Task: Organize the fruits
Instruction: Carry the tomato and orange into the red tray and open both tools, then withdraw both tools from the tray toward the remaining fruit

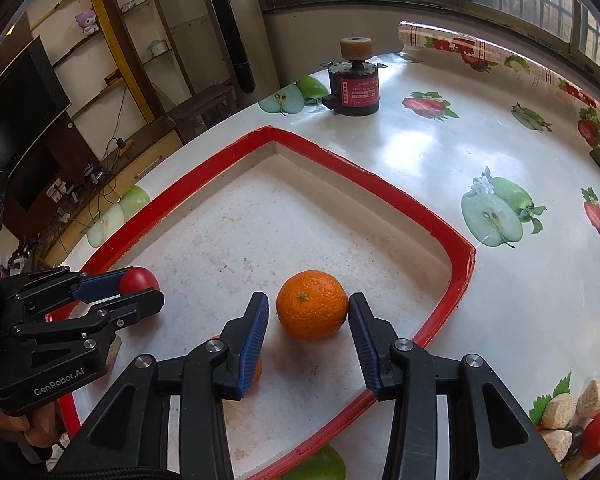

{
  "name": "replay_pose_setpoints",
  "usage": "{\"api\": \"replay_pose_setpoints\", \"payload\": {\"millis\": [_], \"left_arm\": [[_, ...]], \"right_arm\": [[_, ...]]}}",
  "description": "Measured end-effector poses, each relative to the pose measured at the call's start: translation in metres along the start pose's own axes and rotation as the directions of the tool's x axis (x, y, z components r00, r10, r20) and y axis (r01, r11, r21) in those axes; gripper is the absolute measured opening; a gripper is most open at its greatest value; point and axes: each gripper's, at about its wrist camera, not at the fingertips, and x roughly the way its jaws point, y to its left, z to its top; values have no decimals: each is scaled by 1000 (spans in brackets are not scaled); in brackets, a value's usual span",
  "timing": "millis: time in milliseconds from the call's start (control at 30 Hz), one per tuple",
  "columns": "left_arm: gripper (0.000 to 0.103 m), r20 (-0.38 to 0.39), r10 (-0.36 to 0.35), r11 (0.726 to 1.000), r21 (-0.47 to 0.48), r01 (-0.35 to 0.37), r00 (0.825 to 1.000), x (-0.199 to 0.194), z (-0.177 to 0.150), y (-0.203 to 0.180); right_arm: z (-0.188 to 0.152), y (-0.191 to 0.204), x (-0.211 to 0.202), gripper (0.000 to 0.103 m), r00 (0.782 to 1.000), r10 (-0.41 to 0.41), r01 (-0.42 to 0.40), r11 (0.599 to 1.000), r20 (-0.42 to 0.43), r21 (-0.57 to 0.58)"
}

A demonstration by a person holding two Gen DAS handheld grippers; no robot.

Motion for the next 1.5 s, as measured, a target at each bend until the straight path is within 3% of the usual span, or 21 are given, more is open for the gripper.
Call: {"api": "replay_pose_setpoints", "payload": {"millis": [633, 733, 767, 1133, 1500], "left_arm": [[31, 47, -22, 1000, 3, 22, 999, -37, -17, -12], [55, 75, -19, 1000, 12, 18, 997, -45, -20, -16], [56, 87, -18, 1000, 17, 16, 996, -49, -20, -18], [56, 92, -25, 998, 54, 21, 995, -58, -26, -34], [56, 93, -51, 996, 83, 43, 994, -65, -35, -53]], "right_arm": [[-25, 6, -60, 54, 997, 13, -13, 1000, 71, 5], [-32, 4, -70, 55, 997, 13, -14, 1000, 80, 14], [-35, 4, -73, 55, 996, 13, -14, 1000, 84, 17], [-76, -13, -109, 56, 994, -12, 5, 997, 106, 71], [-126, -50, -158, 56, 987, -94, 72, 984, 134, 162]]}}
